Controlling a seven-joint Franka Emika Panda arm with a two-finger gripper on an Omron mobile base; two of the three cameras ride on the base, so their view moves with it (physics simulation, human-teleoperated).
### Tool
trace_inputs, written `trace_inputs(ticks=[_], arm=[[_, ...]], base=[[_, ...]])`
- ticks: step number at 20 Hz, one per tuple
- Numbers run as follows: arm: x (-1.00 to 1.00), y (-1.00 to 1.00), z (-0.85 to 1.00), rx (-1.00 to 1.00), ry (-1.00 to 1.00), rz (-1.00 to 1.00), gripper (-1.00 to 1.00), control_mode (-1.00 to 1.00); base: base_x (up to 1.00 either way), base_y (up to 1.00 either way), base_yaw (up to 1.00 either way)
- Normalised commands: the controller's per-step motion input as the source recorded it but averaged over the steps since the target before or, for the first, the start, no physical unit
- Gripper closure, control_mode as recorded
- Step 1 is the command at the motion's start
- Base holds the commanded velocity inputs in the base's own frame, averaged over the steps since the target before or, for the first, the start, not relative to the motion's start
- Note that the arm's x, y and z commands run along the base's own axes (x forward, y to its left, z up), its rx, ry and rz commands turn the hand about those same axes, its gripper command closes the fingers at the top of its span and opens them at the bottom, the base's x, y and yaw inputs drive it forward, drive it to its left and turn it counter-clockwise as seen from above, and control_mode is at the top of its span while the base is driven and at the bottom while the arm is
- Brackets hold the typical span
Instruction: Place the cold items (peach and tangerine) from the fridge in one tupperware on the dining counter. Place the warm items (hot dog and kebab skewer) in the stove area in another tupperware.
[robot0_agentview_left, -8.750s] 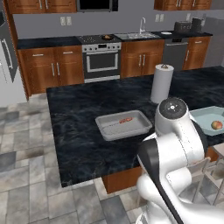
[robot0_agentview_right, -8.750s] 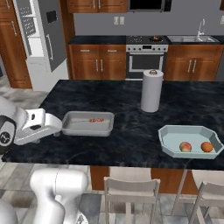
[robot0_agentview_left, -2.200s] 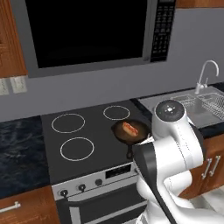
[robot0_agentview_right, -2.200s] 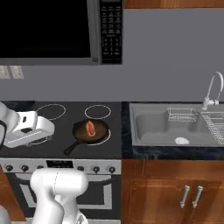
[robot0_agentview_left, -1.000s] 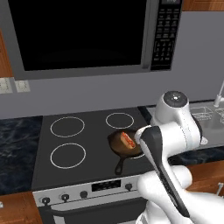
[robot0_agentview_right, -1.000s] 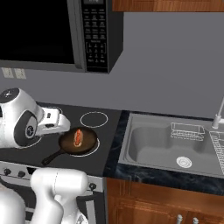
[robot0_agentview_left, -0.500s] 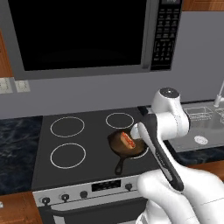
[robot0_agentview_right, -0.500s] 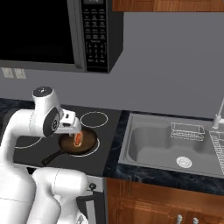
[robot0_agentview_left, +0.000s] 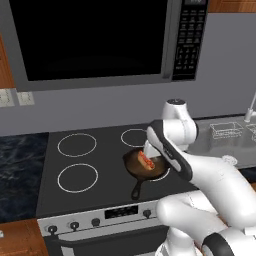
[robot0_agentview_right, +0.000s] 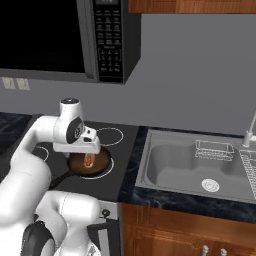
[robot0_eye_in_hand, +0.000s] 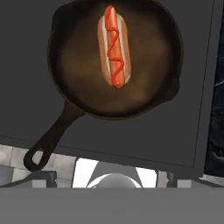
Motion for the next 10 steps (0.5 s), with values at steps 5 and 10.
trace_inputs(ticks=[5,10], arm=[[0.48,0.05,-0.44,0.00,0.16,0.00,-1.00,-1.00],[0.50,0.05,-0.41,0.00,0.11,0.00,-1.00,-1.00]], base=[[0.00,0.00,0.00],[0.00,0.00,0.00]])
